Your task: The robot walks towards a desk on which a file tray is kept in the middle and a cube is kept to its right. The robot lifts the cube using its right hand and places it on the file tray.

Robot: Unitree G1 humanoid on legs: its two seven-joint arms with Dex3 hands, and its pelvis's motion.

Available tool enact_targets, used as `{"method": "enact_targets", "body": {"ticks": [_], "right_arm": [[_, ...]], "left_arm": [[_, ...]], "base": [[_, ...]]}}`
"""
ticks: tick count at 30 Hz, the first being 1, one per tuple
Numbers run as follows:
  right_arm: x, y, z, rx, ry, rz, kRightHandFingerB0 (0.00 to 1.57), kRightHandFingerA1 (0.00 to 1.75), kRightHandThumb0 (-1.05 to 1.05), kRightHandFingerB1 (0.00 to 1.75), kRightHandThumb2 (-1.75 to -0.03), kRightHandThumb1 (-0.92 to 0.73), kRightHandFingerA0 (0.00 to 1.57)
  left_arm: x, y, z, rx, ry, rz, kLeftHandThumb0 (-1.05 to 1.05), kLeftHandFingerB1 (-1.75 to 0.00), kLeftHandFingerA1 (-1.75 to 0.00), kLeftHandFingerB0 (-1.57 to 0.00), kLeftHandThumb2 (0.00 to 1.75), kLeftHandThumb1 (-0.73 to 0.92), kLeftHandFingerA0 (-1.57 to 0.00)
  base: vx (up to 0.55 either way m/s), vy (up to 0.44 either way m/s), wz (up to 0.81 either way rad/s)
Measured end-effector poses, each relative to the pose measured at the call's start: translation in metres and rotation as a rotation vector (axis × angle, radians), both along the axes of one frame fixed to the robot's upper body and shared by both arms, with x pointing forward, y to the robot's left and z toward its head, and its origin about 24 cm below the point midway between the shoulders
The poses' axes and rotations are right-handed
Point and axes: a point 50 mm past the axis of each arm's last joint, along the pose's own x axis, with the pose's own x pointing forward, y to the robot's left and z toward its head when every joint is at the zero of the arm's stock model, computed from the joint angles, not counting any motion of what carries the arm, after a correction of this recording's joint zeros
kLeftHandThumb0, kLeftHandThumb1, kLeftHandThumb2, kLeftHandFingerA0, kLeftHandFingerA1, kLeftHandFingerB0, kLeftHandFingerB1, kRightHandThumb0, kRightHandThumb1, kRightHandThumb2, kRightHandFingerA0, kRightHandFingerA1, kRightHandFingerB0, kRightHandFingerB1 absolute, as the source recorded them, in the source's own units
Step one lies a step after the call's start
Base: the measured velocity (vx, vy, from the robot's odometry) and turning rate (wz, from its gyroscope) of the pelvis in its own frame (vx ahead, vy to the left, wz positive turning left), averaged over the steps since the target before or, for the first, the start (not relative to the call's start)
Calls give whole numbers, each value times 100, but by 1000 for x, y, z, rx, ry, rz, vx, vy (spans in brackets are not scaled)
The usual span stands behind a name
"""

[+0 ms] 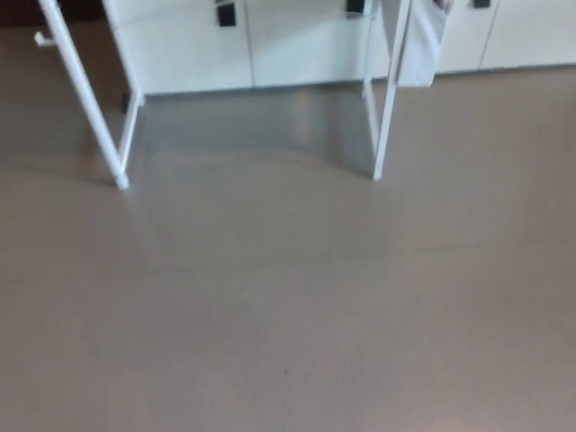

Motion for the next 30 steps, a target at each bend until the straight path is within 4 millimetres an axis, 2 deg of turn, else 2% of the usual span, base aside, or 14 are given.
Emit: {"method": "enact_targets", "body": {"ticks": [2,9,15,18,24,30], "right_arm": [[5,1,0,2,-15,6,32,61,-54,46,-83,-51,63],[7,1,0,3,-26,6,32,61,-54,46,-83,-51,63],[7,2,-1,7,-27,0,32,61,-54,46,-83,-51,63],[14,0,2,-3,-48,14,32,61,-54,46,-83,-51,63],[10,0,3,-6,-48,16,32,61,-54,46,-83,-51,63],[-20,3,-1,4,-7,-13,32,61,-54,46,-83,-51,63]], "left_arm": [[6,-1,1,0,-13,-4,-47,-51,-68,-41,60,72,-46],[14,1,5,9,-31,-8,-47,-51,-68,-41,60,72,-46],[11,1,3,9,-23,-1,-47,-51,-68,-41,60,72,-46],[16,-2,4,-2,-41,-9,-47,-51,-68,-41,60,72,-46],[-3,0,1,0,-6,10,-47,-51,-68,-41,60,72,-46],[-26,2,0,1,20,20,-47,-51,-68,-41,60,72,-46]], "base": [[486,213,-86],[394,107,0],[443,-145,20],[500,-221,45],[348,-55,-6],[403,109,-24]]}}
